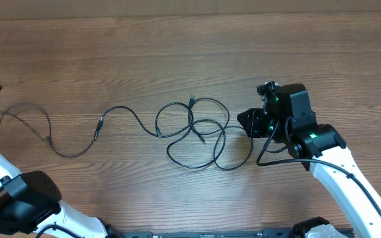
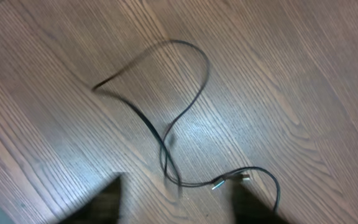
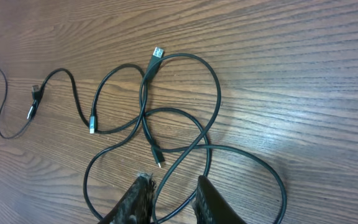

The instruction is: Untangle cables

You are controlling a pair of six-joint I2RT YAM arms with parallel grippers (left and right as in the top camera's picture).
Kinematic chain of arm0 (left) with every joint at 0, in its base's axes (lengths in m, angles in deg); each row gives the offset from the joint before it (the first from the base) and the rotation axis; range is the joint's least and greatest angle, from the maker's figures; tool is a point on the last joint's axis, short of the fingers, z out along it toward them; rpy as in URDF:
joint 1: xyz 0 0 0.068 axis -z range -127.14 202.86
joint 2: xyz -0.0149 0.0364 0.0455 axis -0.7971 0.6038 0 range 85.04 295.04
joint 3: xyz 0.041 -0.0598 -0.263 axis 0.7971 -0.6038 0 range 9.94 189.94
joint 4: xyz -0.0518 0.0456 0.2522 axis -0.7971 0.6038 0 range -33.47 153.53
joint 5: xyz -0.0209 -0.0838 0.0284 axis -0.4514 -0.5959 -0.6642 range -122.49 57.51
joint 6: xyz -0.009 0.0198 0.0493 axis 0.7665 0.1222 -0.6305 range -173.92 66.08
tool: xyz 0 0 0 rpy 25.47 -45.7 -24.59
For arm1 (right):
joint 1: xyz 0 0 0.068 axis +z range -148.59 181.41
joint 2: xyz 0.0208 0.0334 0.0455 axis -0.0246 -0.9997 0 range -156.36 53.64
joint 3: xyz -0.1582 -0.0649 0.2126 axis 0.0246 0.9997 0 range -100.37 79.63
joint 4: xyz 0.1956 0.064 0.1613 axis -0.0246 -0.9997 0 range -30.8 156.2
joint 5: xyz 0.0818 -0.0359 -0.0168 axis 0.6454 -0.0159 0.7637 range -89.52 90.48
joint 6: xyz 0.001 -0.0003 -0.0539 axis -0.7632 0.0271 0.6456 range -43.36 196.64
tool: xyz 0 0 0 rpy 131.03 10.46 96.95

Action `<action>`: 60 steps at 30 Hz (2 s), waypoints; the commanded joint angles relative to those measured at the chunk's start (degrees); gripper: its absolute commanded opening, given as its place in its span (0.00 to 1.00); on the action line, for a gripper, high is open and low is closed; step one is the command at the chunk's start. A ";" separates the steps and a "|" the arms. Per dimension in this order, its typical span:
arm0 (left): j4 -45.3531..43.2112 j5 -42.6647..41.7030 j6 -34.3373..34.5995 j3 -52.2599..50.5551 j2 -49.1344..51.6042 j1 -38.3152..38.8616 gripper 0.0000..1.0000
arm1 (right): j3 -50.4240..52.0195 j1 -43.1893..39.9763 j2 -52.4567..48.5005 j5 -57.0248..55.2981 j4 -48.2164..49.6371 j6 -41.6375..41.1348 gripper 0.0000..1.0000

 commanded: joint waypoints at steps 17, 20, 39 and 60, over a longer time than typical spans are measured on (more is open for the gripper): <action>7.58 -11.61 -6.99 -0.04 -2.60 8.37 0.99 | -0.94 -0.22 0.96 -0.42 0.09 -0.42 0.21; 7.58 -9.97 -7.56 -3.21 -5.92 11.19 0.99 | -0.94 -0.22 0.96 -0.42 0.09 -0.42 0.21; -24.76 -9.97 -9.68 -50.53 -25.22 23.67 0.84 | -0.94 -0.22 0.96 -0.42 0.11 -0.42 0.21; -47.63 -2.49 -11.74 -58.71 -2.10 27.23 0.68 | -0.94 -0.22 0.96 -0.44 -0.31 -0.42 0.21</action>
